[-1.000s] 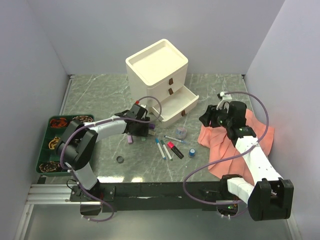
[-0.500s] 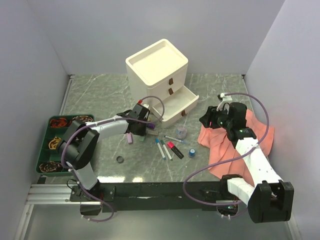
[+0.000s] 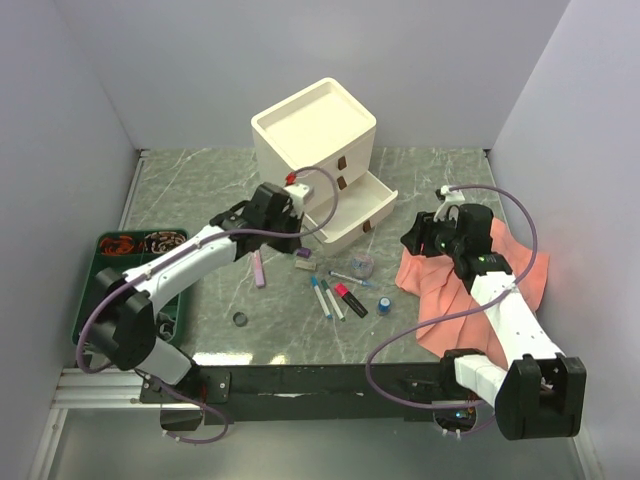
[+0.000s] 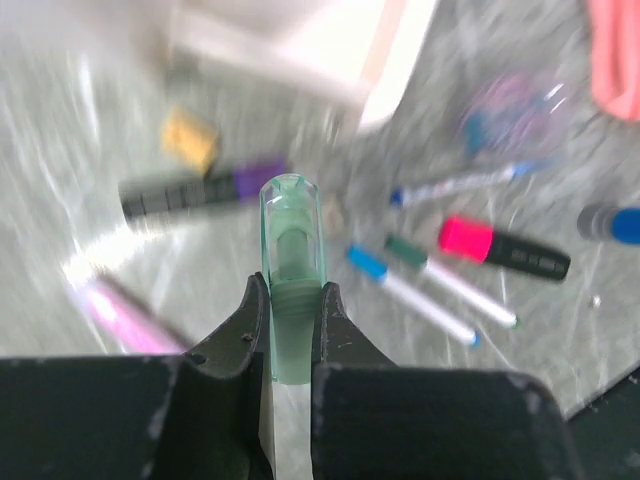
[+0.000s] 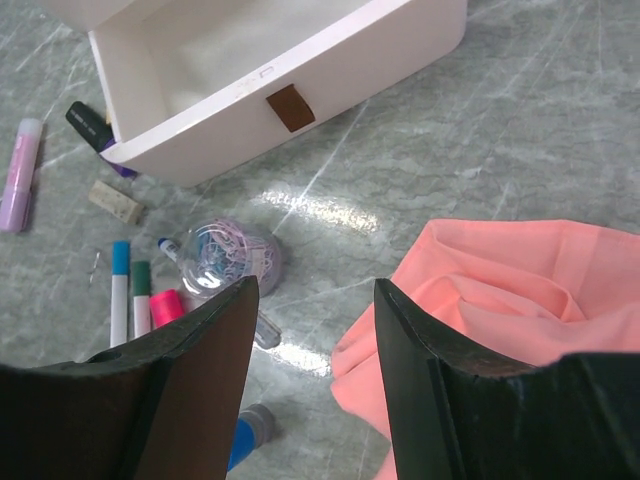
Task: Sort the stationery into containers
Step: Pick up the stationery from the center of the board, then place the stationery in the storage box.
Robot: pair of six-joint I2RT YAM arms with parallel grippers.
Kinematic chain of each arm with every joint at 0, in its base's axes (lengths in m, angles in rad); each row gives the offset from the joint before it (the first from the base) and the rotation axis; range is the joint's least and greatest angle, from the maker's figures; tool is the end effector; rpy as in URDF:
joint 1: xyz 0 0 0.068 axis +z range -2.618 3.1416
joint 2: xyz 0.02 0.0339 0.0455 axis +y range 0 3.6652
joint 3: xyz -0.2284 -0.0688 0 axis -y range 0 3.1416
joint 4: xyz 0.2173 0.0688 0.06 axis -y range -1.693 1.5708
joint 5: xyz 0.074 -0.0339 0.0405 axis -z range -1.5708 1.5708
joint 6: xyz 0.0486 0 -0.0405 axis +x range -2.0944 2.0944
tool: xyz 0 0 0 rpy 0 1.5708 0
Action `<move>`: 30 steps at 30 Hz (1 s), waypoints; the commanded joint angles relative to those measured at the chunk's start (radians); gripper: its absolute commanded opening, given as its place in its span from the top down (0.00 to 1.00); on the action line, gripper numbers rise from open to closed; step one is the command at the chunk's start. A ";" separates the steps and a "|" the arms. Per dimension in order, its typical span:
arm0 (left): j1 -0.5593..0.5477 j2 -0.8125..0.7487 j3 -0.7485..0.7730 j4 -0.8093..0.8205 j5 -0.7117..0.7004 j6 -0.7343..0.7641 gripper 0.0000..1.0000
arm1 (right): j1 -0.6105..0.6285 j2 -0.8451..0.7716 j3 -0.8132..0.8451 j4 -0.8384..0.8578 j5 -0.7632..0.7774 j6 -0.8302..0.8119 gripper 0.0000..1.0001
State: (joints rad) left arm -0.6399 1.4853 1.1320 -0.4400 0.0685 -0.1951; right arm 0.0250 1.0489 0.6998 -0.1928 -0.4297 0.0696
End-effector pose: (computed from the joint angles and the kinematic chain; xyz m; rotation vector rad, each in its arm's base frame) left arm 0.2475 -0.1884 0.2349 0.5657 2.3479 -0.4767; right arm 0.2315 0.0260 0.2326 -0.2104 2.0882 0.5097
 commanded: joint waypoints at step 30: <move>-0.104 0.255 0.434 0.181 -0.041 0.473 0.34 | -0.092 -0.032 -0.020 0.039 0.016 0.006 0.43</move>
State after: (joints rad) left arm -0.7349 1.9263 1.5997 -0.2451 -0.0166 0.2531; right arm -0.0551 1.0439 0.6964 -0.1856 -0.4088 0.0727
